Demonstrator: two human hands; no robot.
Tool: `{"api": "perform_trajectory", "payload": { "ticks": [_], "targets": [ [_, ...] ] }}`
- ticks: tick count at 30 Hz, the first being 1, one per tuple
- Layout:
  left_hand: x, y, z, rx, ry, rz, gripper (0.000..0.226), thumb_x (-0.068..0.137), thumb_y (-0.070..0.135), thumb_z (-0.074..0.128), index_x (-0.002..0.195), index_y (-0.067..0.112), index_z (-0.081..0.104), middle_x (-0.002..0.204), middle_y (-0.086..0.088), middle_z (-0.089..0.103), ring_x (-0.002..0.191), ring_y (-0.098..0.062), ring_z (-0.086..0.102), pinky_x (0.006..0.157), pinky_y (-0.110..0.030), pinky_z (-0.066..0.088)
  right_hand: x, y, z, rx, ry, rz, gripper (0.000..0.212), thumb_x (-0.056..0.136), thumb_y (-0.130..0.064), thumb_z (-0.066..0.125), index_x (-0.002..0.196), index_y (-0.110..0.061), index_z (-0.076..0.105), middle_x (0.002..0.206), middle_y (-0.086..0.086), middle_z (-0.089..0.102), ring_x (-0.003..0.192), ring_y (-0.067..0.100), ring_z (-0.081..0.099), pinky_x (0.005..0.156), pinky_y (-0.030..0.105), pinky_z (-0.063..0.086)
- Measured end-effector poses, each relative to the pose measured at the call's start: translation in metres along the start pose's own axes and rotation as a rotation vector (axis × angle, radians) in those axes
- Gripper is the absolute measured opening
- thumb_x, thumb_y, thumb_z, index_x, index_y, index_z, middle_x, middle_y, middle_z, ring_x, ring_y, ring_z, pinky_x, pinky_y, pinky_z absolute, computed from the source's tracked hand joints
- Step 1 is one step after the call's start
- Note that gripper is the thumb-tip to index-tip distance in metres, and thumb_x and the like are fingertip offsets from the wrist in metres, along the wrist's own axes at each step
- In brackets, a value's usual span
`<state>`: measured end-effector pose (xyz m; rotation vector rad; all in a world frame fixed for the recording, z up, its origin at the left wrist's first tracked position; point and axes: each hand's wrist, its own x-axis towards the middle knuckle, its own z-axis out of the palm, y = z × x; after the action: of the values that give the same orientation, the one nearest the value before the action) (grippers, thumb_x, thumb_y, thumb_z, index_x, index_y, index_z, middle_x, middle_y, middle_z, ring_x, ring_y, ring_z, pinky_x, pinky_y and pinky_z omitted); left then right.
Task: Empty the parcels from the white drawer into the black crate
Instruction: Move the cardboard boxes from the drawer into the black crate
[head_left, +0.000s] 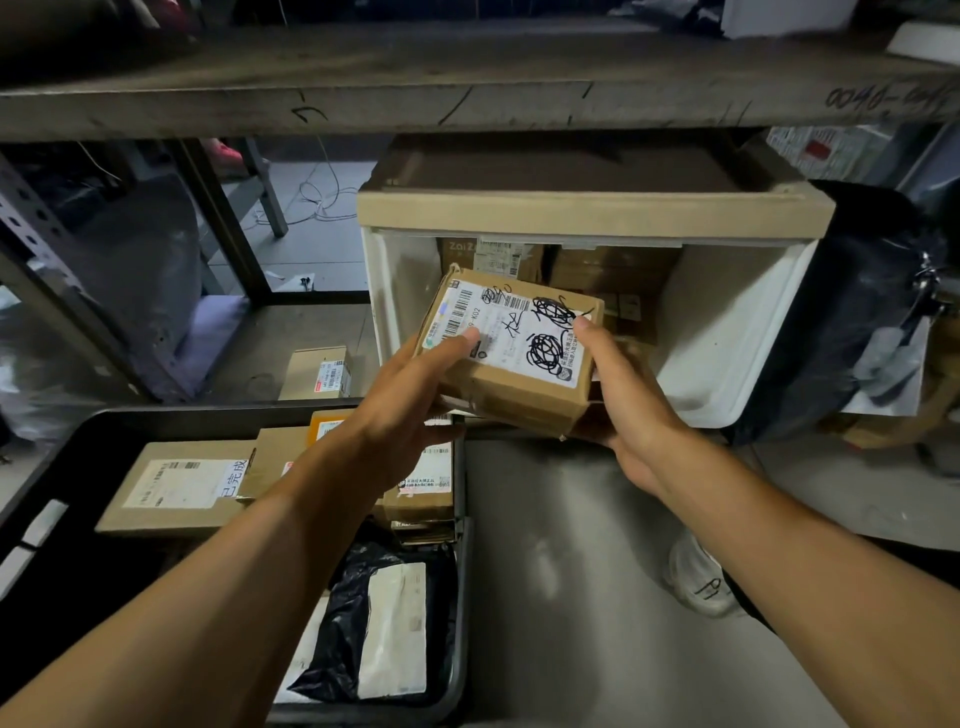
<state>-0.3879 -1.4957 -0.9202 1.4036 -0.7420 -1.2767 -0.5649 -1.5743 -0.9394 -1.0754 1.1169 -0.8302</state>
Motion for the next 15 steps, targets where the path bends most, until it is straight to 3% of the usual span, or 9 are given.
{"api": "perform_trajectory", "payload": {
  "ticks": [2, 6, 8, 10, 13, 15],
  "targets": [
    [0.001, 0.000, -0.002, -0.034, 0.034, 0.012, 0.034, 0.091, 0.042, 0.064, 0.118, 0.026, 0.055, 0.116, -0.009, 0.064, 0.109, -0.027, 0.063, 0.089, -0.039, 0.053, 0.000, -0.003, -0.001, -0.027, -0.027, -0.021, 0.056, 0.076, -0.065, 0.065, 0.126, -0.041, 0.056, 0.107, -0.013, 0.076, 0.106, 0.017, 0.068, 0.100, 0.050, 0.053],
    [0.001, -0.007, -0.004, -0.194, 0.140, 0.038, 0.060, 0.084, 0.044, 0.073, 0.132, 0.013, 0.054, 0.121, -0.016, 0.066, 0.111, -0.030, 0.066, 0.087, -0.039, 0.059, 0.000, -0.009, 0.000, 0.043, -0.137, 0.086, 0.036, 0.088, -0.041, 0.068, 0.121, -0.027, 0.061, 0.104, 0.003, 0.076, 0.091, 0.028, 0.073, 0.081, 0.056, 0.060],
    [-0.001, -0.009, -0.004, -0.266, 0.127, 0.081, 0.048, 0.091, 0.043, 0.065, 0.127, 0.011, 0.061, 0.119, -0.014, 0.071, 0.110, -0.028, 0.069, 0.092, -0.038, 0.058, 0.000, -0.008, 0.003, 0.097, -0.146, 0.118, 0.038, 0.087, -0.035, 0.070, 0.122, -0.022, 0.062, 0.099, 0.008, 0.076, 0.090, 0.030, 0.072, 0.083, 0.060, 0.058],
    [0.000, -0.011, -0.001, -0.300, 0.099, 0.099, 0.046, 0.093, 0.040, 0.061, 0.128, 0.010, 0.060, 0.120, -0.014, 0.071, 0.113, -0.029, 0.068, 0.097, -0.041, 0.055, -0.001, -0.007, 0.006, 0.163, -0.160, 0.135, 0.023, 0.089, -0.031, 0.070, 0.110, -0.021, 0.067, 0.094, 0.009, 0.075, 0.092, 0.030, 0.070, 0.086, 0.060, 0.057],
    [0.002, -0.012, 0.008, -0.223, 0.059, 0.060, 0.051, 0.087, 0.039, 0.067, 0.132, 0.018, 0.057, 0.118, -0.007, 0.072, 0.111, -0.031, 0.067, 0.088, -0.045, 0.057, -0.003, -0.004, 0.007, 0.218, -0.187, 0.174, 0.018, 0.090, -0.029, 0.069, 0.107, -0.023, 0.068, 0.098, 0.010, 0.074, 0.097, 0.028, 0.069, 0.082, 0.053, 0.060],
    [0.003, -0.014, 0.012, -0.178, 0.044, 0.033, 0.044, 0.088, 0.036, 0.069, 0.130, 0.030, 0.058, 0.114, 0.000, 0.073, 0.106, -0.029, 0.068, 0.083, -0.048, 0.057, -0.002, -0.002, 0.005, 0.180, -0.210, 0.194, 0.027, 0.089, -0.034, 0.069, 0.114, -0.024, 0.069, 0.109, 0.008, 0.076, 0.106, 0.027, 0.070, 0.095, 0.055, 0.054]
  ]
}}
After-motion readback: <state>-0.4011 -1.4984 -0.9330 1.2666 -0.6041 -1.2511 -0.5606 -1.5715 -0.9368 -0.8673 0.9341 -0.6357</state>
